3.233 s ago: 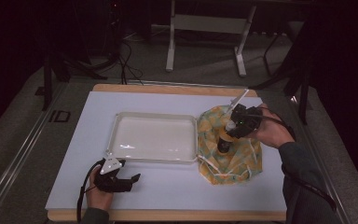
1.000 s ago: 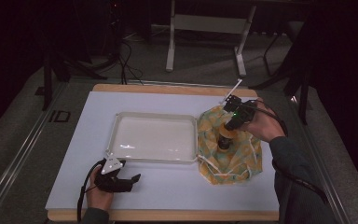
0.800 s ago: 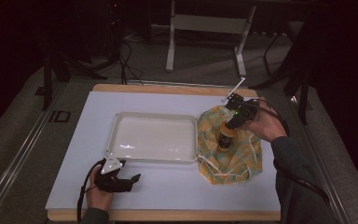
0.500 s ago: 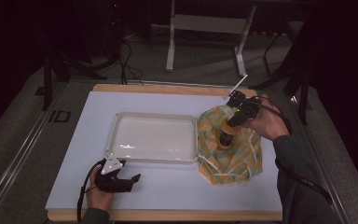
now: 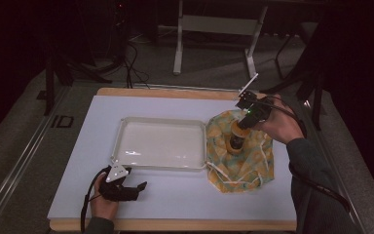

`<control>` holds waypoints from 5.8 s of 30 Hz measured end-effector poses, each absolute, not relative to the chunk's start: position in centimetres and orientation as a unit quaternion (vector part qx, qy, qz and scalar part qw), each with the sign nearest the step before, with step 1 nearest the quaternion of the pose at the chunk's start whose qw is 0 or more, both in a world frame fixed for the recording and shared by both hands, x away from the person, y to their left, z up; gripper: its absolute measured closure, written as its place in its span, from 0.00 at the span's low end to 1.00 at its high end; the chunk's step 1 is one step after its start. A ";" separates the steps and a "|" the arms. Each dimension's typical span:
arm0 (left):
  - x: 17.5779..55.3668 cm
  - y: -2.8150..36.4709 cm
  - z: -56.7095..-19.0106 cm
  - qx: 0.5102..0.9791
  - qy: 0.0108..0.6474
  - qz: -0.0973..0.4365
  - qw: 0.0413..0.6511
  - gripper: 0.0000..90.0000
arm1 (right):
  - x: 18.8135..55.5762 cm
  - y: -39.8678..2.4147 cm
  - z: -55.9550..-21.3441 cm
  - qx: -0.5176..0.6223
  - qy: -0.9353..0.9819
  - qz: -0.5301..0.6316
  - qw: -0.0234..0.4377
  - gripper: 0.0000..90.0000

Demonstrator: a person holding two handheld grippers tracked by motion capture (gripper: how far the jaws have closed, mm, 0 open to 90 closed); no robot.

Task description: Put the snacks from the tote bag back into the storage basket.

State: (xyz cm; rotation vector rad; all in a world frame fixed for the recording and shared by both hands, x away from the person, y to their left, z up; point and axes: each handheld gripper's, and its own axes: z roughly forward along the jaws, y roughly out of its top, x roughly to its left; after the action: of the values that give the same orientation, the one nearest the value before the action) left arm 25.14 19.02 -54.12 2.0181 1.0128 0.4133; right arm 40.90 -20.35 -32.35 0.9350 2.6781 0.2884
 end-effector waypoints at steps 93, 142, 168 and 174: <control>25.1 18.9 -54.1 0.804 0.401 0.167 0.407 0.20 | 37.9 -11.7 -28.4 0.231 0.951 0.141 0.149 0.65; 25.1 18.8 -54.1 0.808 0.398 0.167 0.401 0.20 | 36.4 -10.8 -30.8 0.239 0.947 0.174 0.128 0.65; 25.2 18.8 -54.1 0.808 0.400 0.166 0.400 0.20 | 36.8 -10.9 -32.7 0.241 0.946 0.184 0.117 0.65; 25.2 18.8 -54.1 0.808 0.400 0.166 0.400 0.20 | 36.9 -10.7 -33.0 0.245 0.944 0.186 0.117 0.65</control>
State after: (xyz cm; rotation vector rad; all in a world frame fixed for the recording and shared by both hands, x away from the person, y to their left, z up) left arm 25.19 18.77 -54.14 2.0432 1.0120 0.4212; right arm 36.91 -10.71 -32.97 0.7161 2.7637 0.5441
